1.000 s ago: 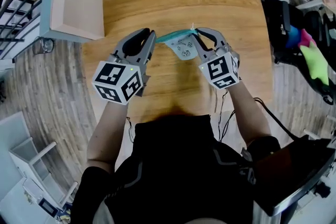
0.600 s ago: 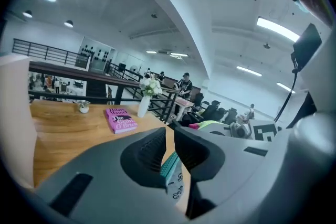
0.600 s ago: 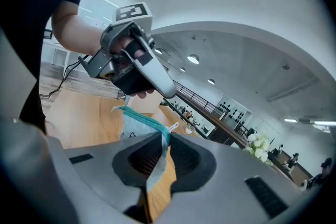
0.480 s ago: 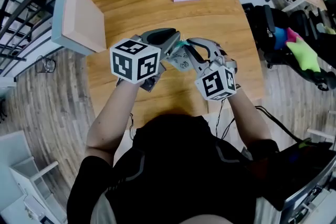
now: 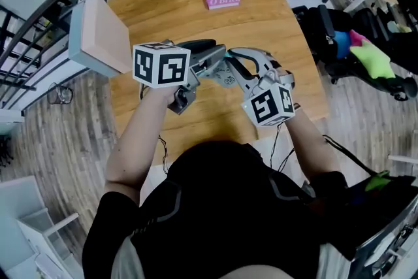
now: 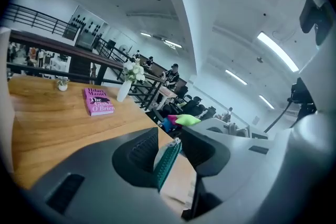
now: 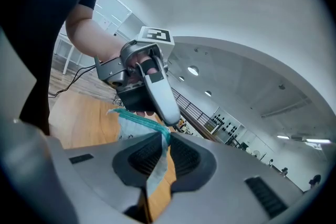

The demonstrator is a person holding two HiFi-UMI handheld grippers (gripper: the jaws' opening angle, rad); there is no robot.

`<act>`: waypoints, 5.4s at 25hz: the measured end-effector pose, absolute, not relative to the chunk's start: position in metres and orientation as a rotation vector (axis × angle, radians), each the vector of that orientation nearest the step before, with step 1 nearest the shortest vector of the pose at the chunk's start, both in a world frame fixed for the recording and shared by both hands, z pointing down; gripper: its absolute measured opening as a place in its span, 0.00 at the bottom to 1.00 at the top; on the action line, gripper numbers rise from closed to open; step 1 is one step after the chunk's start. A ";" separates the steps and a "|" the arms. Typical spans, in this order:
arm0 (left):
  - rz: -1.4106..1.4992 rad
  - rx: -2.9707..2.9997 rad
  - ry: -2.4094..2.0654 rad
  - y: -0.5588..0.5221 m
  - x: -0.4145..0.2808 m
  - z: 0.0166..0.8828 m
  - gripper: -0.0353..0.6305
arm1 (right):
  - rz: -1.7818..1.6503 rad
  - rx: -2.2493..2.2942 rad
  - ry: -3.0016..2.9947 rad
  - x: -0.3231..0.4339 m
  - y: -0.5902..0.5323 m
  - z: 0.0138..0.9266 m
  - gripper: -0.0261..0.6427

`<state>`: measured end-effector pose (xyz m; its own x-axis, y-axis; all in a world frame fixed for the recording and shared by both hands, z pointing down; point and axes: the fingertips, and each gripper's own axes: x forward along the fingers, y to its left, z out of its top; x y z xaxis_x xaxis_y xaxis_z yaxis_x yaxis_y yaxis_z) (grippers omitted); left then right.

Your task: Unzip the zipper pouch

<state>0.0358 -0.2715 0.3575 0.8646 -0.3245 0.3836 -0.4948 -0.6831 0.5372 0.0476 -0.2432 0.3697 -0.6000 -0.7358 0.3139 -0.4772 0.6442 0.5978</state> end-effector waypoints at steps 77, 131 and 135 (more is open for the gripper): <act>0.798 2.731 -0.299 -0.208 -0.029 0.379 0.10 | -0.746 0.833 -2.293 0.097 -0.251 0.369 0.10; 0.972 2.297 -1.065 -0.260 -0.099 0.588 0.10 | -0.238 0.612 -2.300 0.042 -0.285 0.603 0.12; 0.983 2.251 -1.016 -0.241 -0.091 0.611 0.10 | -0.119 0.601 -2.281 0.050 -0.266 0.627 0.12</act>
<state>-0.0909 -0.2408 0.6112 0.4668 -0.4384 0.7680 -0.7821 -0.6101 0.1271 0.0499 -0.2660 0.6275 -0.6006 -0.4557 0.6570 -0.3848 0.8850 0.2621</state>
